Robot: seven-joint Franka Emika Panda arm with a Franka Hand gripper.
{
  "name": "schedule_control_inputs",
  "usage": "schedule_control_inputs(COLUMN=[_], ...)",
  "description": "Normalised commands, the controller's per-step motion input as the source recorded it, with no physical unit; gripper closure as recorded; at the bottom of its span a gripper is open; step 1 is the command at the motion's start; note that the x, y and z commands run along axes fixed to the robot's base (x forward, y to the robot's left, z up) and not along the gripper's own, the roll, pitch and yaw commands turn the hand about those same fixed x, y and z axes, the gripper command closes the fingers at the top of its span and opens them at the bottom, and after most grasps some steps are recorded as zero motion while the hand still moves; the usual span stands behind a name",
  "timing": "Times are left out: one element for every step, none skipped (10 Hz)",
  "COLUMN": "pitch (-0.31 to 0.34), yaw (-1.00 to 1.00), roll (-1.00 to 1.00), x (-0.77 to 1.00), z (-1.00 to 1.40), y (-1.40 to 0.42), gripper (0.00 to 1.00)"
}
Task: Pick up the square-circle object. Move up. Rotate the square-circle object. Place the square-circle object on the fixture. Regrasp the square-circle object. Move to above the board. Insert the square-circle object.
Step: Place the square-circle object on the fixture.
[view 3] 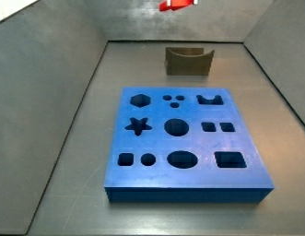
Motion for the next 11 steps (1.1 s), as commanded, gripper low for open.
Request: schedule_control_inputs(pitch=[0.064, 0.070, 0.082, 0.091, 0.083, 0.073, 0.049, 0.036, 0.241, 0.237, 0.271], yaw=[-0.10, -0.10, -0.11, -0.13, -0.12, -0.12, -0.11, -0.11, -0.06, -0.07, -0.13], roll=[-1.00, -1.00, -1.00, -1.00, -0.81, -0.65, -0.42, -0.31, -1.00, -1.00, -1.00], x=[0.47, 0.43, 0.34, 0.27, 0.18, 0.12, 0.07, 0.07, 0.13, 0.13, 0.15], z=[-0.04, -0.04, -0.02, -0.02, -0.02, -0.02, -0.02, -0.01, -1.00, -1.00, -1.00], y=[0.05, 0.05, 0.05, 0.05, 0.05, 0.05, 0.05, 0.04, 0.13, 0.14, 0.14], gripper=[1.00, 1.00, 1.00, 1.00, 1.00, 1.00, 1.00, 1.00, 1.00, 1.00, 1.00])
